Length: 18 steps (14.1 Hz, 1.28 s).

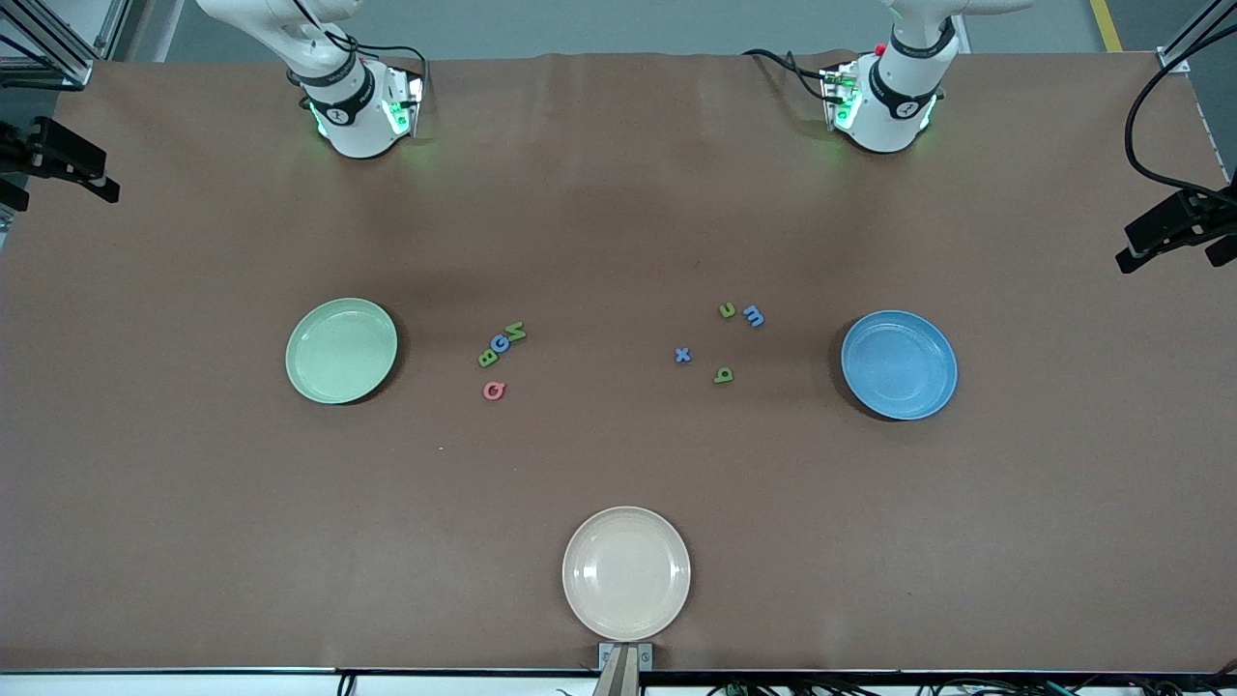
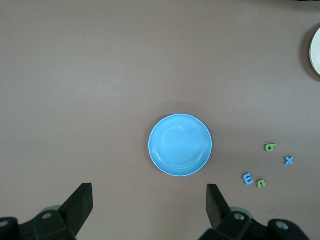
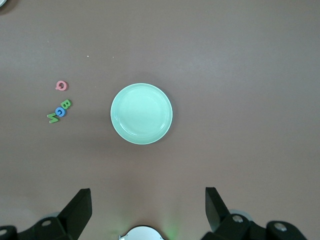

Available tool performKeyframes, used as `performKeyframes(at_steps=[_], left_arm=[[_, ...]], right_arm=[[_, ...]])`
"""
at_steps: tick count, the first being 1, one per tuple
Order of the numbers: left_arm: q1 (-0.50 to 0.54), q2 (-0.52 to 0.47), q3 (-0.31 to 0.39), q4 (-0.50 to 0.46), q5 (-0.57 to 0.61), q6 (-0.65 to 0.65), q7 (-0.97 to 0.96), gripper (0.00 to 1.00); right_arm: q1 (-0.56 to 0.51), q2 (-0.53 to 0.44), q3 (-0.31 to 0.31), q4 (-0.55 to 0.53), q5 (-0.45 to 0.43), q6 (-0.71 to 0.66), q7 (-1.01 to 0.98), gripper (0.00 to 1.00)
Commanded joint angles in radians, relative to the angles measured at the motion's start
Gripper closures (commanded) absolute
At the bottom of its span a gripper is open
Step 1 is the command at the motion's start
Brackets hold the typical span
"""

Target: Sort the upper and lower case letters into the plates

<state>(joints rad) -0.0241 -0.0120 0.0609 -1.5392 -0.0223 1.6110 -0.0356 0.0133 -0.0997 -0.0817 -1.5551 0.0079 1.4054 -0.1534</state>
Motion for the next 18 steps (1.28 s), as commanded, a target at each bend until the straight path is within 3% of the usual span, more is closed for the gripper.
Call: performKeyframes(at_steps=[1,9,13,16,18], left_arm=[[-0.005,0.01,0.008,0.028,-0.015,-0.02,0.011,0.0],[-0.029,0.035,-0.004,0.015,-0.016,-0.028,0.003,0.0],[-0.077,0.134,-0.084,0.01,-0.016,-0.062,-0.094,0.0],[-0.103,0.234,-0.151,0.01,-0.016,-0.001,-0.248,0.0],[-0.147,0.302,-0.161,0.01,-0.016,0.065,-0.352,0.0]], right_arm=[[-0.001,-0.014,-0.003,-0.01,0.012,-0.002,-0.012,0.0],[-0.004,-0.02,-0.006,-0.016,0.053,-0.036,-0.001,0.0],[-0.003,-0.02,-0.004,-0.014,0.052,-0.032,-0.006,0.0],[-0.003,-0.018,-0.004,-0.011,0.038,-0.023,-0.012,0.0],[-0.001,-0.017,-0.003,-0.011,0.03,-0.023,-0.015,0.0]])
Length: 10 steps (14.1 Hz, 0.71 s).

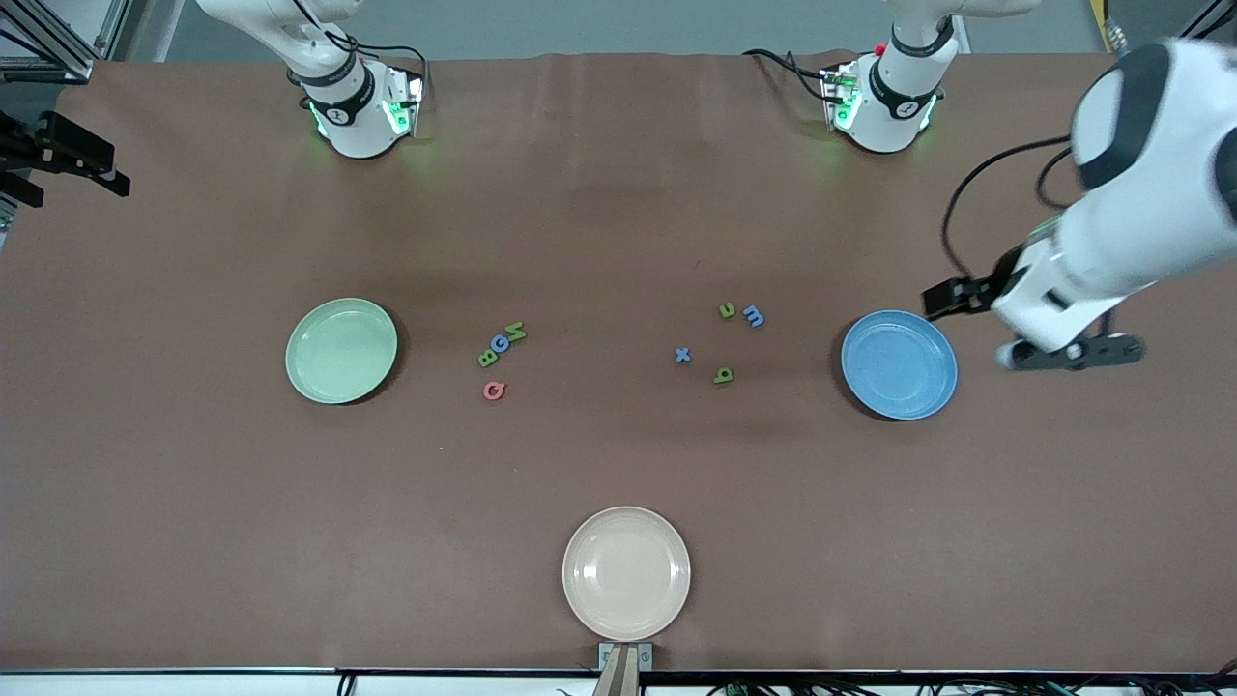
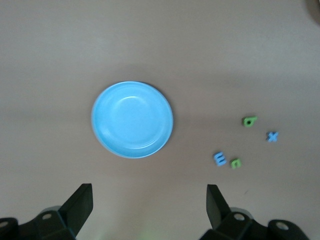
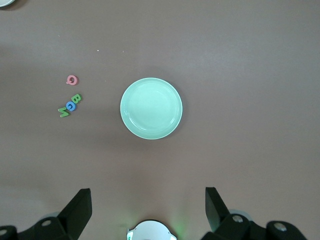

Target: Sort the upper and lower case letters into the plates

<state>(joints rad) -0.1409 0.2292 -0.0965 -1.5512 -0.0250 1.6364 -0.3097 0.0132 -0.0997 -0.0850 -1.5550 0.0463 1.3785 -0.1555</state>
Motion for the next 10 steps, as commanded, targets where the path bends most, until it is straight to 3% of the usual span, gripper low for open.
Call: performKeyframes(at_steps=[1,7,10], left_arm=[[-0.057,0.093,-0.003,0.022,-0.012,0.069,-0.127,0.0],[-0.193,0.249,-0.003,0.013,0.0,0.253,-0.362,0.0],[-0.246,0.271,-0.003,-0.097,0.0,0.474,-0.472,0.0]], right_arm=[[-0.001,-0.017,0.001,-0.01,-0.022,0.005,-0.013,0.0],[0.001,-0.014,0.001,-0.005,-0.043,0.005,-0.013,0.0],[-0.001,0.004,0.001,0.021,-0.045,0.004,-0.012,0.0]])
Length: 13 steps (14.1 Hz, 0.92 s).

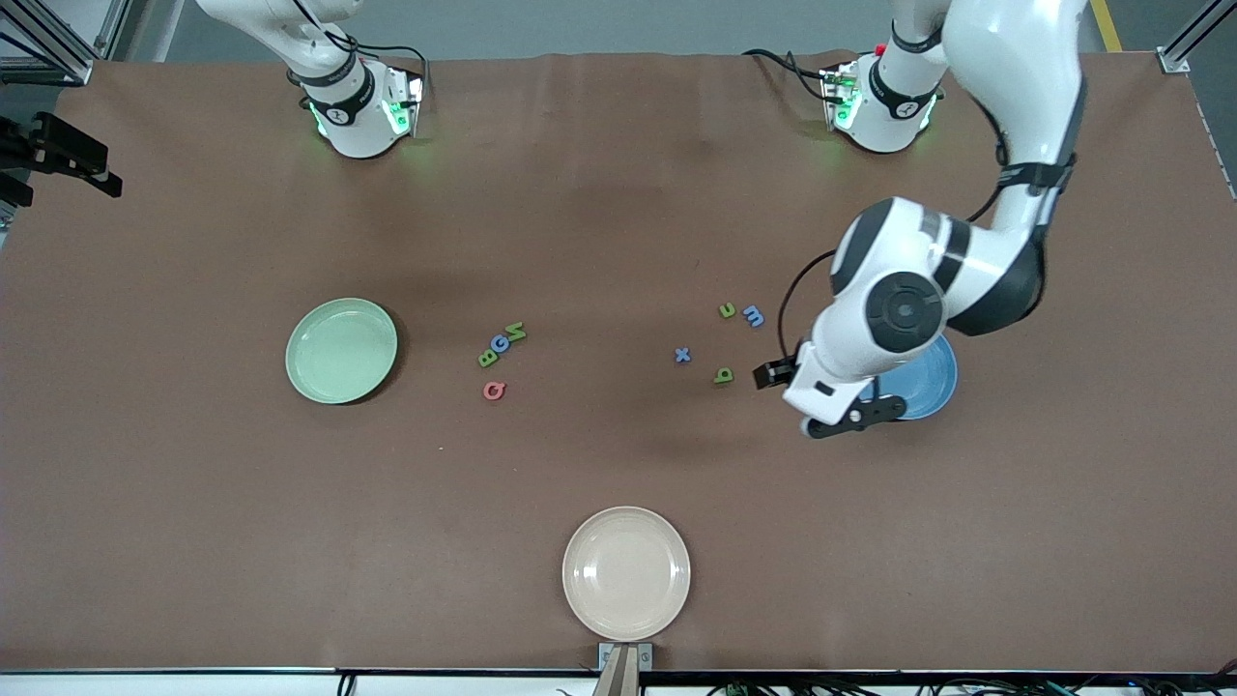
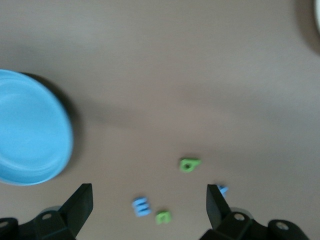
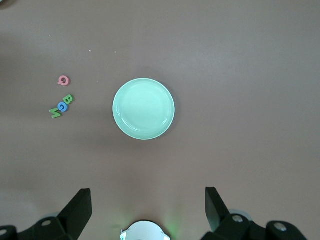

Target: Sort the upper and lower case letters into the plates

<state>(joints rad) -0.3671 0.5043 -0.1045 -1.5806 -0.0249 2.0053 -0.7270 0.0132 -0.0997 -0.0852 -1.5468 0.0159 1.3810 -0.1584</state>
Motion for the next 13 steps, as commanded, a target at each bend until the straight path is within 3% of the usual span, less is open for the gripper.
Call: performKeyframes(at_steps=[1,2,6,8,13], left_arm=[[-0.033,0.0,0.005,-0.105,0.0,0.159,-0.089,0.0],[-0.042,0.002,0.005,-0.143,0.002,0.199,-0.107,0.0],[-0.061,0.054,0.005,-0.213,0.002,0.334,-0.114,0.0],[-0.07,0.078,0.005,-0.211,0.002,0.352,-0.147,0.0],[-0.098,0.155,0.005,-0.19,0.025,0.417,-0.154,0.0]], right_arm=[[-0.004,0.052,0.001,0.013,-0.014,0.006,-0.004,0.0],[-0.001,0.122,0.001,0.016,-0.013,0.004,-0.009,0.0],[-0.007,0.254,0.001,0.042,-0.051,0.048,-0.01,0.0],[0.005,0.267,0.001,0.036,-0.028,0.091,0.009,0.0],[0.172,0.356,0.002,0.004,0.012,0.243,0.414,0.0]])
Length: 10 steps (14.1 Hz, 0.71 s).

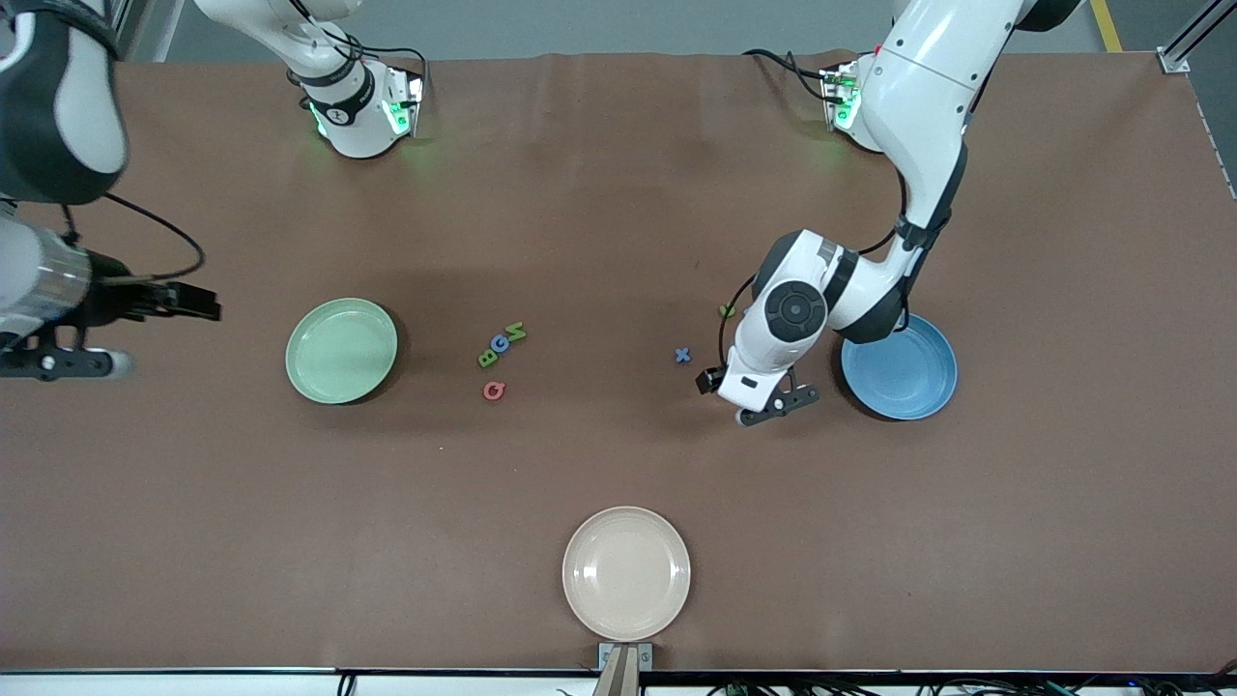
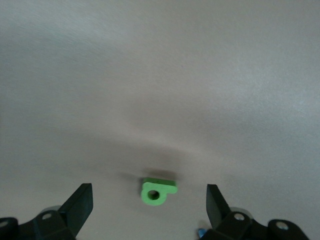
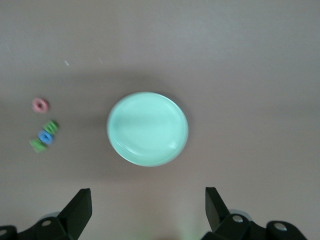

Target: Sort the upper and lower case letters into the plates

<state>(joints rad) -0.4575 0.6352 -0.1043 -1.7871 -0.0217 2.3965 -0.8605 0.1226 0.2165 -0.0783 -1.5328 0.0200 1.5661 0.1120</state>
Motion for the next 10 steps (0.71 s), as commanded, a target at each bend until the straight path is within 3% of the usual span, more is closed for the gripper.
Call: performKeyframes(at_steps=[1,6,10], left_arm=[[-0.012,0.03,0.005,0.018,0.023,0.026,-0.019,0.0],[-0.018,0.047,0.005,0.014,0.066,0.026,-0.019,0.05],[-0.026,0.046,0.005,0.014,0.066,0.026,-0.019,0.12]], right_arm=[[0.099,0.066,-0.005,-0.027,0.009,0.11,0.226,0.0],[0.222,0.127,-0.005,-0.174,0.054,0.4,0.516,0.0],[0.273,0.178,-0.005,-0.292,0.054,0.603,0.598,0.0]])
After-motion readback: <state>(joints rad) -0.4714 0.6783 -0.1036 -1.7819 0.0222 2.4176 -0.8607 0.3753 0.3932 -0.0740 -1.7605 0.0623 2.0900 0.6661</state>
